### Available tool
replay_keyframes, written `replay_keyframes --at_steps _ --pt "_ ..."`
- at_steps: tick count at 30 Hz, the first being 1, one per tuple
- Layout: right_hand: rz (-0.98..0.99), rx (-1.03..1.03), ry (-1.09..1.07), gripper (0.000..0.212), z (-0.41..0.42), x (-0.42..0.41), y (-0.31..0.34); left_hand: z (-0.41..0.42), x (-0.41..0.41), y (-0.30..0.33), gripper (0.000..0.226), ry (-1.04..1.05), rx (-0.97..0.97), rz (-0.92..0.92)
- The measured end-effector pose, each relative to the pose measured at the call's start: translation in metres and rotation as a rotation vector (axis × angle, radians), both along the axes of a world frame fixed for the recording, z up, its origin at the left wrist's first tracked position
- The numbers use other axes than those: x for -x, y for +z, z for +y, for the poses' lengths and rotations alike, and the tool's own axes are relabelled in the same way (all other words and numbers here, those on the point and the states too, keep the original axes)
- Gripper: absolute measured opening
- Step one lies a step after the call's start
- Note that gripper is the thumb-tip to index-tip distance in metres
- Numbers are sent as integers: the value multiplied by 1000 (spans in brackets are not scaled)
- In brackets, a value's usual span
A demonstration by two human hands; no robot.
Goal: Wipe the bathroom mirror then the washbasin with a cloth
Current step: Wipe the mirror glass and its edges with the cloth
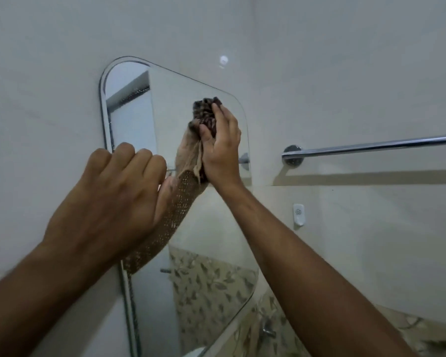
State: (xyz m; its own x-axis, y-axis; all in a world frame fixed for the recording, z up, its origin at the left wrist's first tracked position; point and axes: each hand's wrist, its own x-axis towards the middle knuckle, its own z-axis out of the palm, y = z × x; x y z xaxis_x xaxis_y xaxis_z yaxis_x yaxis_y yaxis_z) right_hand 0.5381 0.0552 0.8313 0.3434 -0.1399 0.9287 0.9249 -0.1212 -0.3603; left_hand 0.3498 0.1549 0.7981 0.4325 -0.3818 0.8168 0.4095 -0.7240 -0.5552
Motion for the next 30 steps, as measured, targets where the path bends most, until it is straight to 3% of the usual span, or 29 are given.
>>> replay_keyframes --at_steps 6,10,14,18,23,27,30 --pt "192 -130 -45 56 -9 -25 -7 0 -4 1 32 -86 52 -19" --pt "35 -31 -32 53 2 0 -23 1 -5 0 30 -105 71 -23" --pt "-42 -14 -49 50 -3 -17 30 3 -6 2 28 -134 64 -30" --pt "136 -90 -72 48 -24 -66 58 1 -5 2 28 -133 88 -14" --pt "379 -181 -66 47 -35 -90 8 2 -4 3 30 -130 110 20" --pt "206 -116 -100 49 -15 -46 -40 2 -4 3 29 -155 138 20" --pt "2 6 -75 51 -12 -32 -28 3 -5 2 28 -162 136 19"
